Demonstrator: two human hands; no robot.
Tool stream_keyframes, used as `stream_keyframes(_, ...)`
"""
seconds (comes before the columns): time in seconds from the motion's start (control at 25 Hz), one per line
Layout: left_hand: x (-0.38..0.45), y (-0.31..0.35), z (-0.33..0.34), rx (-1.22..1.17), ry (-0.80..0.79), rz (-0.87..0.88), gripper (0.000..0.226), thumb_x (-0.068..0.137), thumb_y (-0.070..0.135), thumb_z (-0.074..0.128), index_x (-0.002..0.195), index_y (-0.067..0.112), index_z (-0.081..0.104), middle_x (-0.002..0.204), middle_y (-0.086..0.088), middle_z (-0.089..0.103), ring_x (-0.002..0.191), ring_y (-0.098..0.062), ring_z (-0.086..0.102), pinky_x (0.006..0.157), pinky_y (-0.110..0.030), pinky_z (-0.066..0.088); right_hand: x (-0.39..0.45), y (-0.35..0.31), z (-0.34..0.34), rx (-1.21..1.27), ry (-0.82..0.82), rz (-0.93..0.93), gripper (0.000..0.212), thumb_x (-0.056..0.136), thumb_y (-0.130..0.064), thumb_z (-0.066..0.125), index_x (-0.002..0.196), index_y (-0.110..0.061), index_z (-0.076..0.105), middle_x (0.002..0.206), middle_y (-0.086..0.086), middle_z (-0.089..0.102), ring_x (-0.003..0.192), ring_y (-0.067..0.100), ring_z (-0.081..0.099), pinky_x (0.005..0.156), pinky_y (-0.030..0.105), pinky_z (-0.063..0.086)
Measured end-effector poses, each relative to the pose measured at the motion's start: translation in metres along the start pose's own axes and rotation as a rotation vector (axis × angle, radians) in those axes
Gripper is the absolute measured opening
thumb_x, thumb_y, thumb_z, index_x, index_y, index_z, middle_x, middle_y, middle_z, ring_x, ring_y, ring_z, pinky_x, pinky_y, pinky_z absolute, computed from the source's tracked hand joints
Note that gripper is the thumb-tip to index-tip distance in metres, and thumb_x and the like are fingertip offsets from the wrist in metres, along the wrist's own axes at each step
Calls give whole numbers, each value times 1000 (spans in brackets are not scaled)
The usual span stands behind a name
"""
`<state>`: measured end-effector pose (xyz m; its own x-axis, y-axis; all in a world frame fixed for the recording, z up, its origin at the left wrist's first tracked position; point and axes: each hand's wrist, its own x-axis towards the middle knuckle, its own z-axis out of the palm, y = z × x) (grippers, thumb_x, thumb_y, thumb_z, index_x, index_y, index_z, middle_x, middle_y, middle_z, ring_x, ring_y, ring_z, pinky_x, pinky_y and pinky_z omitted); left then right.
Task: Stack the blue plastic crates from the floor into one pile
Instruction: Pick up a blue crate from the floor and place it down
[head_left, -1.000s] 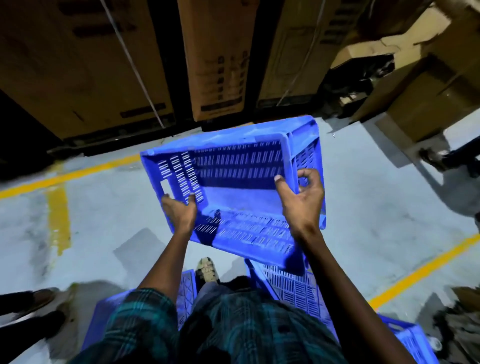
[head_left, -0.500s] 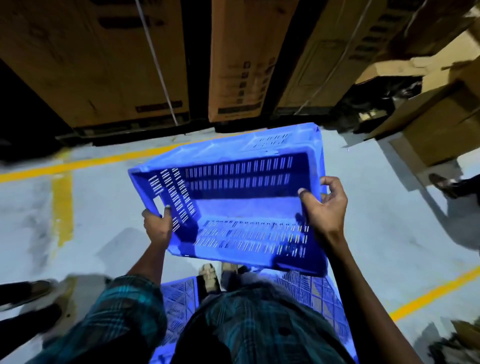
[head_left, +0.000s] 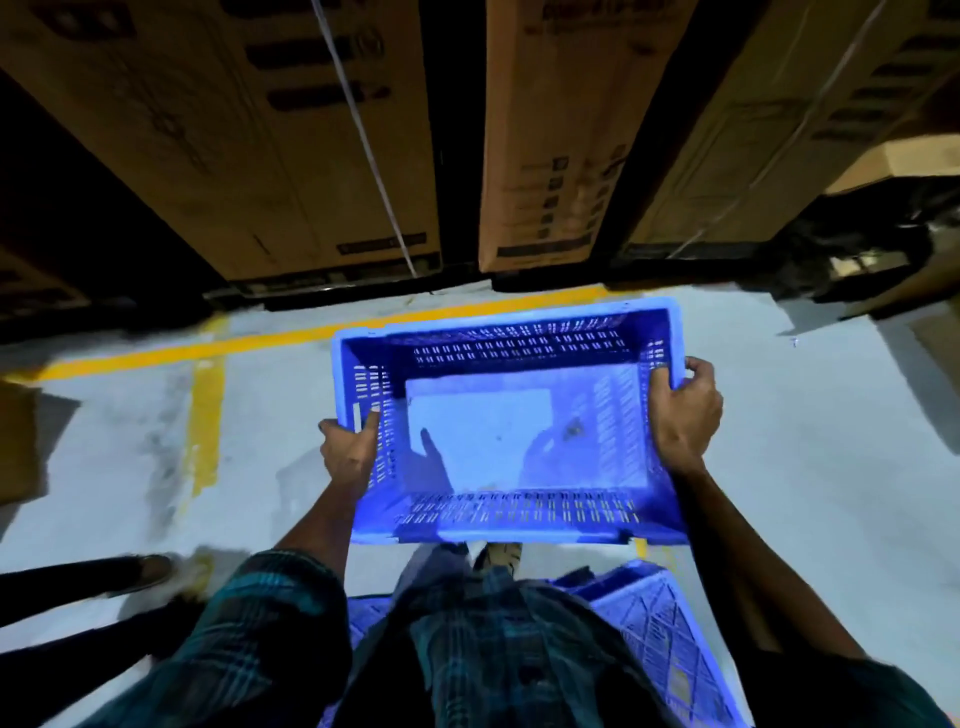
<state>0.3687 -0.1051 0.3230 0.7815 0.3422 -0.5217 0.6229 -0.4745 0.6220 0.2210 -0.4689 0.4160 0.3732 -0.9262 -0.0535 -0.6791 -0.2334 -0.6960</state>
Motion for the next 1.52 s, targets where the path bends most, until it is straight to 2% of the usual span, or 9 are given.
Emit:
stream_keyframes(0.16,41,45,11,-38,73,-9,52,93,46,56,119,3,48,122,-29,59,108,-46,59,93,-49,48,52,-35,50,-102,-129,-54,40,90,-28,52,126,-12,48,103,23,68,95,43,63,79,43,47)
stream_keyframes(0.4,114,87,45,-55,104,-46,54,99,51,40,117,0,44,122,-37,55,111,-52,55,95,-53,44,115,-61,145,-143,-422,28,50,85,-14,54,133,-10,40,115,27,63,103,44,62,88,45,50)
stream_keyframes(0.56,169,118,74,-46,95,-107,59,93,62,44,113,6,43,122,-29,58,111,-47,57,100,-53,42,170,-73,216,-145,-554,188,53,83,-23,63,128,-9,37,120,24,63,106,41,63,94,48,51)
stream_keyframes(0.68,211,123,97,4,84,-140,58,90,62,47,112,9,42,121,-25,60,110,-45,58,101,-52,43,195,-67,266,-104,-608,251,50,85,-21,66,123,-7,39,117,20,65,99,38,66,90,47,54)
stream_keyframes(0.76,244,119,124,3,62,-147,57,90,61,48,112,9,42,121,-24,60,109,-44,58,99,-50,45,217,-54,308,-109,-636,217,53,85,-21,67,128,-7,38,117,19,65,98,36,66,87,43,54)
stream_keyframes(0.92,324,92,186,0,63,-102,56,91,65,43,110,12,41,118,-25,60,106,-43,59,96,-49,46,262,-4,407,-136,-688,63,84,81,-26,68,150,-11,23,126,23,63,108,38,63,93,42,50)
stream_keyframes(1.08,406,59,267,9,44,-43,50,94,61,42,108,12,40,116,-27,61,103,-44,60,95,-51,48,305,63,512,-143,-670,12,98,71,-39,60,154,-10,17,137,24,55,122,39,57,102,44,46)
stream_keyframes(1.32,493,4,369,7,14,-30,52,95,54,46,120,9,43,116,-22,62,104,-42,60,92,-47,48,361,169,646,-156,-646,8,99,66,-49,61,151,-24,18,123,23,60,107,40,63,95,48,52)
stream_keyframes(1.52,540,-34,415,-13,15,-52,53,95,53,49,122,8,43,119,-23,60,108,-42,58,94,-46,46,362,181,688,-108,-651,-25,69,76,-19,67,138,-14,37,101,8,68,75,22,66,62,20,50)
